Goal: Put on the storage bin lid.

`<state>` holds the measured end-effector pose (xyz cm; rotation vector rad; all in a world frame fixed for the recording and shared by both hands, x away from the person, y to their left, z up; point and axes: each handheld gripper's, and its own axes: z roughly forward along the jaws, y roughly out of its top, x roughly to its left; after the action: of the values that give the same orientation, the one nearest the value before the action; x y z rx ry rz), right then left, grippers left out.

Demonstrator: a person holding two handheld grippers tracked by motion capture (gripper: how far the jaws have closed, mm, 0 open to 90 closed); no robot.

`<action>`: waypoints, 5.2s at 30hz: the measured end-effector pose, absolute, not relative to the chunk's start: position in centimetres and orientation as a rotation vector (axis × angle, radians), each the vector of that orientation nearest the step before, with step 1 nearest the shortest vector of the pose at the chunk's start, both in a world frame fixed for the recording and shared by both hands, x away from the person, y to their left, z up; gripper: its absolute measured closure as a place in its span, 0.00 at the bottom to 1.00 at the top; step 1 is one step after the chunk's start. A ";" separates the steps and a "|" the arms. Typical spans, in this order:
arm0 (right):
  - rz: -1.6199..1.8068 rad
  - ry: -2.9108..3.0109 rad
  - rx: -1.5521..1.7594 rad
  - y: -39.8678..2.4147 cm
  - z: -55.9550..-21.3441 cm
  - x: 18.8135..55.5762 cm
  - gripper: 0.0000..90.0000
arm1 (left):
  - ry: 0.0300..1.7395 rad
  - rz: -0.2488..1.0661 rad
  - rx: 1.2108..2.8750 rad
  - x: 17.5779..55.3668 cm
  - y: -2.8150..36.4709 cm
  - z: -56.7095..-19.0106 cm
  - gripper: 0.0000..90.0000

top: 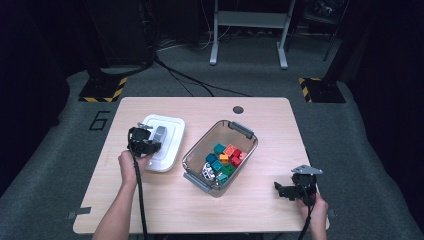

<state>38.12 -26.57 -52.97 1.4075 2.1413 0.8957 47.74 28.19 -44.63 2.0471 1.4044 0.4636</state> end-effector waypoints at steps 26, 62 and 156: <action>0.896 2.141 1.407 -26.6 -53.0 38.1 0.00 | 1.280 0.383 1.929 44.9 30.8 -36.6 0.76; 0.896 2.141 1.407 -26.6 -53.0 38.1 0.00 | 0.955 0.313 2.093 42.7 17.7 -34.4 0.76; 0.895 2.141 1.407 -26.6 -53.0 38.1 0.00 | 1.221 0.476 2.036 37.3 29.3 -43.2 0.10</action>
<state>38.11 -26.57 -52.98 1.4070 2.1411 0.8955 37.33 29.33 -43.17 2.0363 1.2213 0.4759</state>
